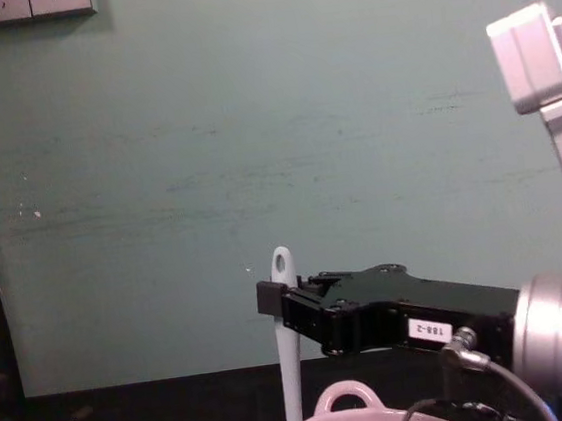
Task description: Use the one hand to pick up the spoon and stir the clear water in the bowl.
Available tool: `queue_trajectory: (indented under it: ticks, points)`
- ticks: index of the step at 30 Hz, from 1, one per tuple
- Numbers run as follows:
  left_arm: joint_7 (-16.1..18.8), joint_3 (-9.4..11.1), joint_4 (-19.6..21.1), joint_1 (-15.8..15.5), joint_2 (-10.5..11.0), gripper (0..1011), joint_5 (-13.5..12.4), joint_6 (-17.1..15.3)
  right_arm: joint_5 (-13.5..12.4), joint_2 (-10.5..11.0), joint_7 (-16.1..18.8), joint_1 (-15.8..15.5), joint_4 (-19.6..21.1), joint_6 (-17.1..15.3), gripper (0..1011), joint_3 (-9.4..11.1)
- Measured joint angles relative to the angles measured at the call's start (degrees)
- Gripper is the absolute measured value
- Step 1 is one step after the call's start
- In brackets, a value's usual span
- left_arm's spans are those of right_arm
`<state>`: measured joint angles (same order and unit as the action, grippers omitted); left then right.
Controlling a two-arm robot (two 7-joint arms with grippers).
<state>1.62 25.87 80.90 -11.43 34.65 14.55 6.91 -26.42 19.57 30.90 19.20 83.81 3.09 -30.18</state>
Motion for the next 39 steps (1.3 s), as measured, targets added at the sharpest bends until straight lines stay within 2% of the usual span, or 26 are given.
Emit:
queue_trajectory:
  ticks: [9,20,25,30,34,39]
  points:
    - [0.0,-0.01,0.0,0.0,0.0,1011,0.0,0.0,2.11,-2.07,-1.25,2.94,-4.58,1.74,120,0.37]
    - [0.0,0.0,0.0,0.0,0.0,1011,0.0,0.0,3.73,-1.26,-2.74,3.02,-5.01,2.05,120,2.69]
    - [0.0,0.0,0.0,0.0,0.0,1011,0.0,0.0,3.87,-0.03,-2.8,2.08,-3.4,1.13,119,3.5]
    - [0.0,0.0,0.0,0.0,0.0,1011,0.0,0.0,3.7,2.1,-2.24,0.1,0.45,-1.21,120,3.87]
    - [0.0,0.0,0.0,0.0,0.0,1011,0.0,0.0,2.5,3.55,-1.7,-1.79,3.53,-3.23,119,4.01]
    - [0.0,0.0,0.0,0.0,0.0,1011,0.0,0.0,1.13,4.31,-1.2,-3.39,6.01,-4.43,120,3.71]
